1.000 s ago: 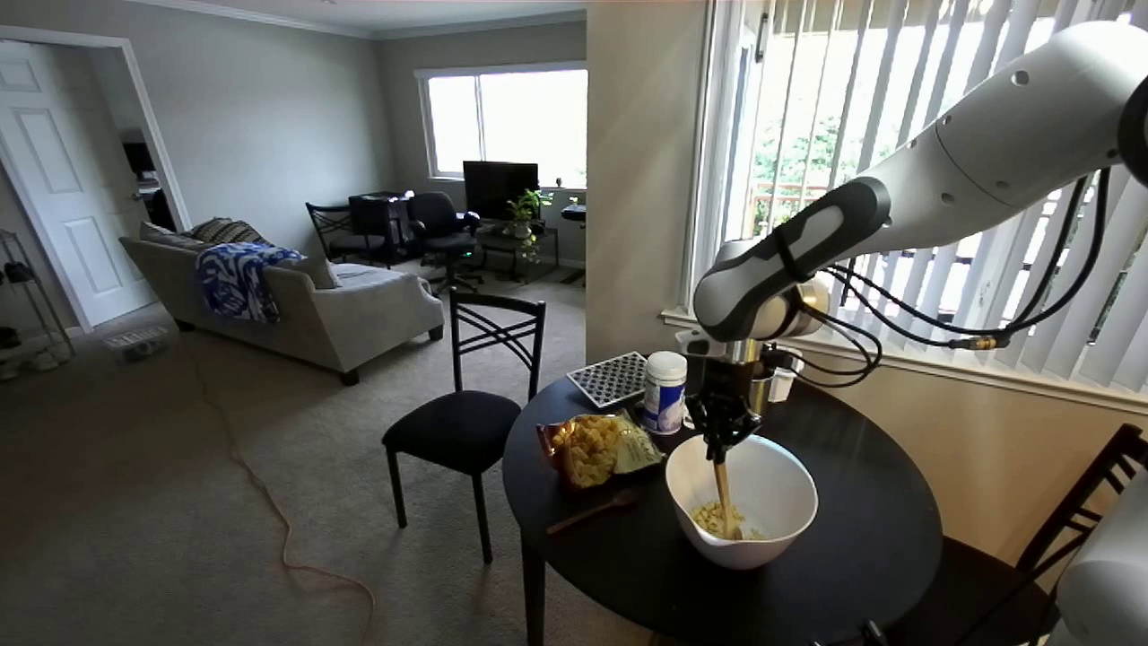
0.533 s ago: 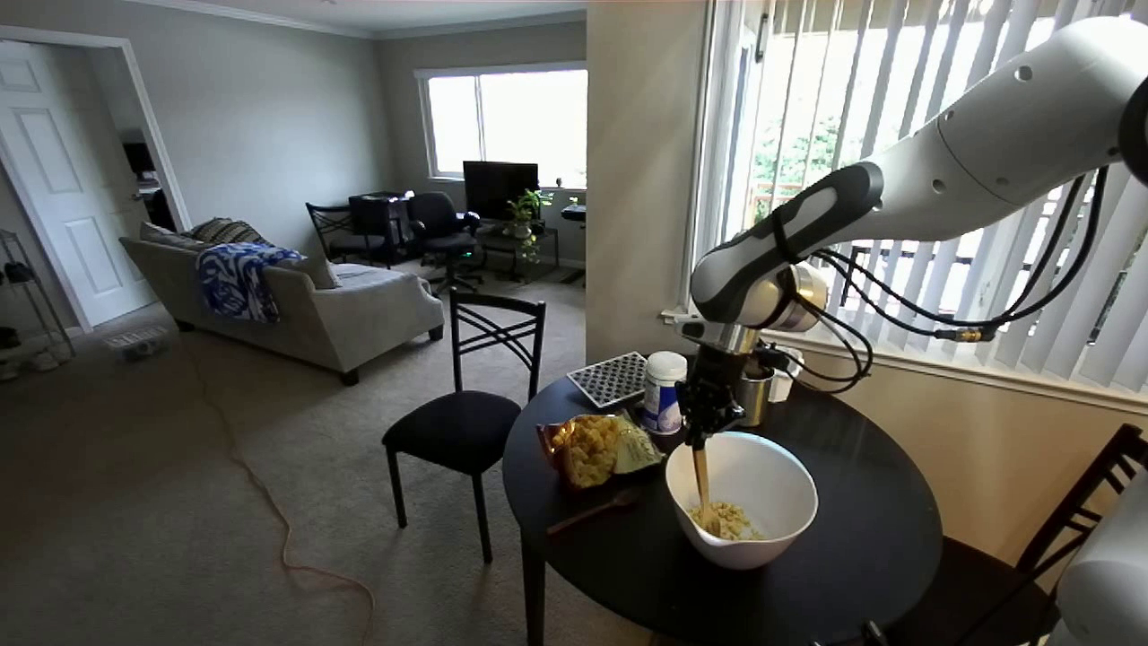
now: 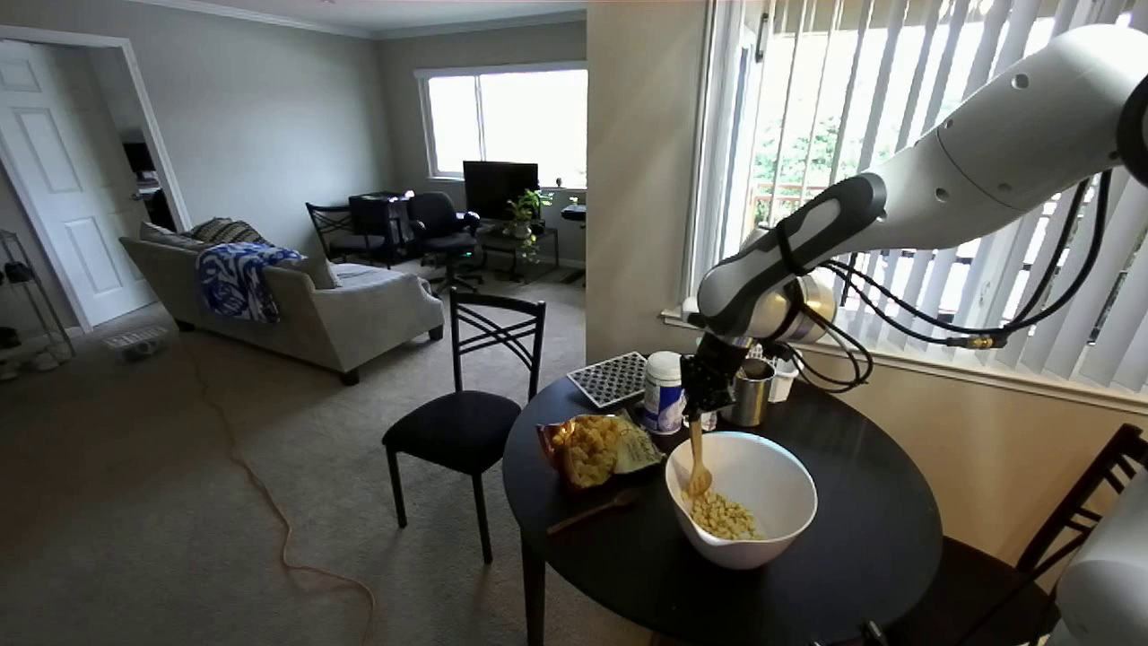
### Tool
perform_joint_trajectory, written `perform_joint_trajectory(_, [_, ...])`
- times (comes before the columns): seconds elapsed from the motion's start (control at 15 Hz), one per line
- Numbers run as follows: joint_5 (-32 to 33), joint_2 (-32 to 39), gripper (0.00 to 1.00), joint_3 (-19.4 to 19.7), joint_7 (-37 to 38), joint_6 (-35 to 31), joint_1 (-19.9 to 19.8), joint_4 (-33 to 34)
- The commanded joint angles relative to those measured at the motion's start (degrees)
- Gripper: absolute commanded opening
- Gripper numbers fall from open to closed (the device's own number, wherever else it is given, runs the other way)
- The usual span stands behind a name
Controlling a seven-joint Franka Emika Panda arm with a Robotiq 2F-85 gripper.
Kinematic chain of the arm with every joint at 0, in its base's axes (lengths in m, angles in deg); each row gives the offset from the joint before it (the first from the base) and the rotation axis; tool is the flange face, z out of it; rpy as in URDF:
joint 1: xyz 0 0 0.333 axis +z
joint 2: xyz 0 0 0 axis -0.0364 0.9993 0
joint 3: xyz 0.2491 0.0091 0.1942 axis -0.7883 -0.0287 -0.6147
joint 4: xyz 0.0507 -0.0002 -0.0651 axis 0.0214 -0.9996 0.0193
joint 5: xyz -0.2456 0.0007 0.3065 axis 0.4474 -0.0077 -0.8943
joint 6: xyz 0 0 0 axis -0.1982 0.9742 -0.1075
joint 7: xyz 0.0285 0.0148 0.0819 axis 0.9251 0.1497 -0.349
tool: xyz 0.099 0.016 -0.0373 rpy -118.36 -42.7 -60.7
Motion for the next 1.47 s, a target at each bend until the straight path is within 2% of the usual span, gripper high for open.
perform_joint_trajectory(0.0, [11.8, -0.2, 0.07, 1.3, 11.6, -8.1, -1.1, -3.7])
perform_joint_trajectory(0.2, [24.4, -0.5, 0.07, 3.4, 24.3, -7.8, -2.4, -5.8])
perform_joint_trajectory(0.33, [30.3, -0.9, 0.07, 4.2, 30.5, -6.4, -3.2, -6.9])
perform_joint_trajectory(0.6, [35.3, -1.8, 0.06, 4.5, 36.4, -3.7, -3.5, -8.3])
perform_joint_trajectory(0.93, [36.8, -3.1, 0.06, 3.9, 36.1, 1.9, -3.0, -7.9])
perform_joint_trajectory(1.07, [37.9, -3.9, 0.06, 3.6, 35.5, 6.9, -2.9, -7.1])
perform_joint_trajectory(1.2, [35.6, -4.4, 0.06, 3.3, 32.0, 11.9, -2.4, -6.2])
perform_joint_trajectory(1.4, [28.8, -4.4, 0.07, 3.2, 23.9, 14.6, -1.2, -5.3])
